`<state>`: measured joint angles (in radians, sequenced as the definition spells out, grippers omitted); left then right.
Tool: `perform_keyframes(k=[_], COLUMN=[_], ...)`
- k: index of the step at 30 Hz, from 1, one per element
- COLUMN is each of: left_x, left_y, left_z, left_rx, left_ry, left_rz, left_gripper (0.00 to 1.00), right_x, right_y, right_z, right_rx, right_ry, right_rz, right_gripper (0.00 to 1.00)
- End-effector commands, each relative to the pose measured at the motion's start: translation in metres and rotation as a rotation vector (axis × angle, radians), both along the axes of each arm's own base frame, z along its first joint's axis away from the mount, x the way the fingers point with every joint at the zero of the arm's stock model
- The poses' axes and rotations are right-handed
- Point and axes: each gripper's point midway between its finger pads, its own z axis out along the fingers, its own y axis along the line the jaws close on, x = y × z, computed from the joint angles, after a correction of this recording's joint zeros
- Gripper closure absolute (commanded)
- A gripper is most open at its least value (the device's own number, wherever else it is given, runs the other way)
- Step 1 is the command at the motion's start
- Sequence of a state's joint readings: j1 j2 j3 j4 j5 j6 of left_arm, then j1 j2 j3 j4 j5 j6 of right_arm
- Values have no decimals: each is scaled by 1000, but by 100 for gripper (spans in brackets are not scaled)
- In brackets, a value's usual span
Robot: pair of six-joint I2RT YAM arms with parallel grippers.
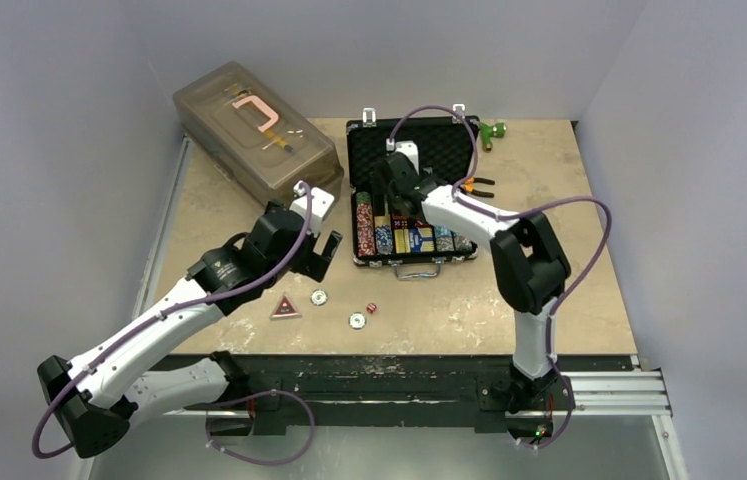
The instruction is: Pack up texas hold em set
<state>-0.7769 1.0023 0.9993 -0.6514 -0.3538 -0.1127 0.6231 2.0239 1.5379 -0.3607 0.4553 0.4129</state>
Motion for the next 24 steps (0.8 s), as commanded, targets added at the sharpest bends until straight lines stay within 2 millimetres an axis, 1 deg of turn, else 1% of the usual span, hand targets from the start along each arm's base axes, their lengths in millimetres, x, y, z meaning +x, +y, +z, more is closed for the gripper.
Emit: perform_keyframes(k=[1, 2, 4, 7, 9, 11, 12, 14, 16, 17, 18, 21, 24], left_x=[-1, -7, -19, -45, -63, -86, -97, -111, -117, -117, -116, -110, -101], left_y=[4, 5, 10, 24, 46, 69, 75, 80, 83, 83, 85, 93, 87], left_z=[18, 16, 7, -18, -38, -61, -71, -89, -105, -112, -118, -132, -140], left_rx=[-84, -100, -138, -218, -259, -291, -316, -351, -367, -369, -362, -314, -284], left_ry=[-57, -31, 43, 171, 245, 327, 370, 434, 462, 471, 483, 493, 512], left_rz=[58, 68, 116, 252, 431, 629, 713, 809, 880, 892, 905, 948, 929], left_gripper=[4, 4, 4, 5, 5, 2, 0, 0, 0, 0, 0, 0, 0], right_x=[-56, -72, -106, -147, -168, -186, -194, -206, -214, -217, -222, -231, -241], right_y=[29, 35, 44, 47, 42, 36, 35, 33, 31, 29, 27, 23, 17], right_z=[67, 76, 73, 63, 57, 53, 52, 53, 54, 55, 52, 50, 48], right_rx=[39, 48, 79, 177, 240, 290, 316, 360, 385, 394, 396, 402, 417], right_ry=[-87, -96, -70, -14, 19, 43, 52, 64, 70, 69, 77, 92, 100], right_rz=[122, 154, 220, 295, 314, 331, 343, 368, 385, 393, 401, 426, 438], right_gripper=[10, 7, 2, 1, 1, 1, 1, 1, 1, 1, 1, 1, 1])
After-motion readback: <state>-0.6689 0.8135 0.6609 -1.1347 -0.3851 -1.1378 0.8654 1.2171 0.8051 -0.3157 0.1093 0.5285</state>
